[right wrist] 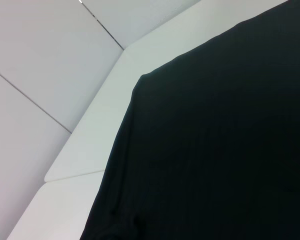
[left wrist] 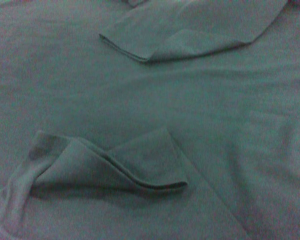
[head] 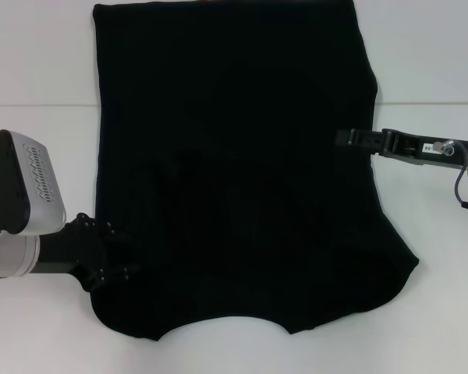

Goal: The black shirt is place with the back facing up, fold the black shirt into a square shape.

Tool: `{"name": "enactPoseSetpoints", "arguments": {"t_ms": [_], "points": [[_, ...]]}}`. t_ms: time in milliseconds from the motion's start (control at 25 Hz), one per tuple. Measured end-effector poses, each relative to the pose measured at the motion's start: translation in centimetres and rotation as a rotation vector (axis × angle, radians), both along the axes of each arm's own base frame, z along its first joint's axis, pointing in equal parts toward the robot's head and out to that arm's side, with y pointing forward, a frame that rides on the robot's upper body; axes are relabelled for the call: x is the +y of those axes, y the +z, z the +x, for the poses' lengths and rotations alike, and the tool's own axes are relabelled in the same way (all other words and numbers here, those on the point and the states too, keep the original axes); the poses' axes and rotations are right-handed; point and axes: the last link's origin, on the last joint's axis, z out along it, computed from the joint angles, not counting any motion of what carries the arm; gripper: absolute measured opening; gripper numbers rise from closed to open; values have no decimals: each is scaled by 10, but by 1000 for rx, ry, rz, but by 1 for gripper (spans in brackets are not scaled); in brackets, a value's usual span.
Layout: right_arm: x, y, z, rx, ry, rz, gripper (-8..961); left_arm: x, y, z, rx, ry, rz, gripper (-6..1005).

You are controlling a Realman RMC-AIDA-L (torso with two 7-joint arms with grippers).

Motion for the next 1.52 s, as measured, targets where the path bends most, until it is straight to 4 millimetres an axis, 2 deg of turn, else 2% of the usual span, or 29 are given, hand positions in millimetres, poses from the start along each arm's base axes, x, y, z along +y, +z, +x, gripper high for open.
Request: {"name": "enactPoseSetpoints", "arguments": {"t_ms": [400,600,840,1000,1040,1240,1520], "points": [[1,3,2,-3,-2,3,750,-6,1,4,-17,-4,-44,380],[0,3,3,-2,-6,2,747,-9,2,4,-15,-2,-60,135],[-1,6,5,-6,-7,-2,743,-11,11,1,-46,19,-37,8],[-5,12,12,-12,-20,-24,740,-14,21,-5,-104,63,16,8],[-8,13,15,-12,-25,-36,739,-18,30,-10,-163,97,53,8],[-24,21,31,-15,-43,-104,736,-31,43,-22,-261,150,111,8],[-45,26,57,-47,-106,-168,731,-48,46,-39,-327,211,146,8]]}}
